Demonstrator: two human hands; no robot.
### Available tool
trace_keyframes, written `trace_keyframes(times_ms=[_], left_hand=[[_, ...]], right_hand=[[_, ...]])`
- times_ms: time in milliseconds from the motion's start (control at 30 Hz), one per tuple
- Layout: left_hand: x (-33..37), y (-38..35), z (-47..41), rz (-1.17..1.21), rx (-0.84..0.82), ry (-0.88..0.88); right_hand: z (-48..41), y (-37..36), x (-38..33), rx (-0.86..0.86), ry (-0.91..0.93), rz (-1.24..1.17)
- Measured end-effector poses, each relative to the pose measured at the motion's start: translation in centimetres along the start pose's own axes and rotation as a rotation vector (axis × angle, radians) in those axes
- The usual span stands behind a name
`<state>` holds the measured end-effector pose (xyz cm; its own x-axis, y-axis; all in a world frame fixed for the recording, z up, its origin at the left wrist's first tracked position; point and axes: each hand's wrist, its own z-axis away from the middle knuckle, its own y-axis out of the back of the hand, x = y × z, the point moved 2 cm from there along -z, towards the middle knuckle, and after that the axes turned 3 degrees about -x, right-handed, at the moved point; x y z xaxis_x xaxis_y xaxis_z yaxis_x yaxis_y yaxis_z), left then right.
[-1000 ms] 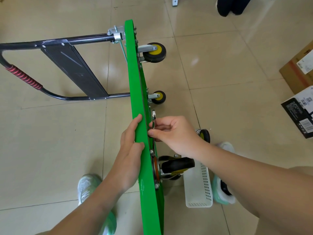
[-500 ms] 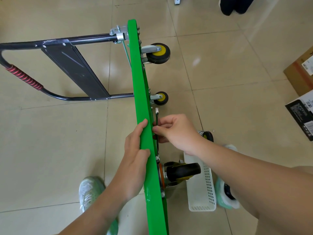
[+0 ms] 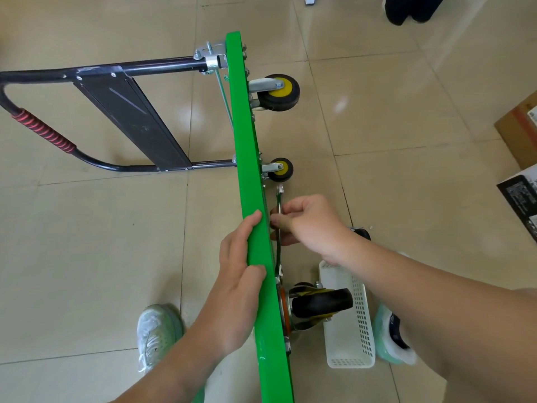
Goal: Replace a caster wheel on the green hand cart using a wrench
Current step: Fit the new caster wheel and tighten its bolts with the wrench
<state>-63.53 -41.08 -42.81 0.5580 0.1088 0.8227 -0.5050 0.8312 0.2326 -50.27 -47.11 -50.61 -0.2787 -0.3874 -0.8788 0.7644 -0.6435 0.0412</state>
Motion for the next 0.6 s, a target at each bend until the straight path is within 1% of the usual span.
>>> trace_keyframes(times_ms=[67,167,200,267,333,467,600], left_hand=[[-1.0,0.0,-0.4,-0.021,-0.028,-0.027],[-2.0,0.6,-0.2,-0.033,-0.04,-0.123],[-2.6,0.9,-0.1,-0.035,-0.051,-0.153],[-3.6,1.2,0.4,-0.055,-0.108,-0.198],[-4.5,1.5,0.5,-0.06,-0.142,-0.22],[-5.3,1.6,0.3,-0.078,-0.141,-0.276],[-5.7,1.5,0.1,-0.075,-0.119,-0.262]], right_hand=[[0.4,0.7,-1.2,0.04,0.073,-0.039],[1.6,1.3,-2.6,0.013,0.188,-0.135],[2.1,1.2,-2.6,-0.004,0.22,-0.132],[3.3,0.7,-2.1,-0.033,0.271,-0.047],[4.3,0.3,-1.3,-0.054,0.306,-0.015],[5.9,-0.2,-0.3,-0.07,0.369,-0.078],[6.6,-0.3,0.1,-0.087,0.394,-0.12]])
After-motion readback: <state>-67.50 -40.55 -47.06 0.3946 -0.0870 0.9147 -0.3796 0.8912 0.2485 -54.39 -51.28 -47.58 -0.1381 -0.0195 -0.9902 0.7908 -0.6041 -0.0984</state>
